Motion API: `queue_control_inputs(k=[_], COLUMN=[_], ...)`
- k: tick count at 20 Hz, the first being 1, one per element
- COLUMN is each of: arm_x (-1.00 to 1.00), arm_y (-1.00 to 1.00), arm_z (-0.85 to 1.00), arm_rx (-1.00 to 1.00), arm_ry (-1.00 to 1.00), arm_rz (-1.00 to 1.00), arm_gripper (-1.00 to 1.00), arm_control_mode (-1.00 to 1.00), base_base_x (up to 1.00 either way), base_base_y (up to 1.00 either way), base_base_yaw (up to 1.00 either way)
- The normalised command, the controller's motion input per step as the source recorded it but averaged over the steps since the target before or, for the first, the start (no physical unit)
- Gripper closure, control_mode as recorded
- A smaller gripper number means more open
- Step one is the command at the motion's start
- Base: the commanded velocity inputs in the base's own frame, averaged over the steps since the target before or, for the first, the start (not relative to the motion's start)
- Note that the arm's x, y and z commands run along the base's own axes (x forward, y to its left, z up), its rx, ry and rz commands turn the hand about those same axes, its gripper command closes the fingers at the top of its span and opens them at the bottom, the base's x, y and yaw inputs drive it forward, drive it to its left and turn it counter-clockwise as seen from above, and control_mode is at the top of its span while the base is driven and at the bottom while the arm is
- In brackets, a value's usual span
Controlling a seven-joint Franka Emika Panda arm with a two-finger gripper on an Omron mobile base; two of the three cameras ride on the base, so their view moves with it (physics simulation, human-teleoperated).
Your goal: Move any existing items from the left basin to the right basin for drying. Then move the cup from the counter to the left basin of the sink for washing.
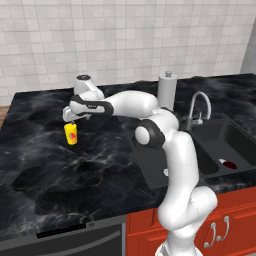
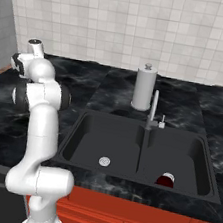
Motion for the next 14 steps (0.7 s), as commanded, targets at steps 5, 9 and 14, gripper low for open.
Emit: queue_control_inputs(k=[5,9,14], arm_x=[0.05,0.06,0.06], arm_y=[0.04,0.04,0.04], arm_z=[-0.08,-0.06,-0.07], arm_rx=[0.00,0.00,0.00], arm_ry=[-0.02,-0.02,-0.01], arm_rz=[0.00,0.00,0.00], arm_gripper=[-1.00,-1.00,-1.00], arm_control_mode=[-1.00,-1.00,-1.00], base_base_x=[0.00,0.00,0.00], base_base_y=[0.00,0.00,0.00], base_base_yaw=[0.00,0.00,0.00])
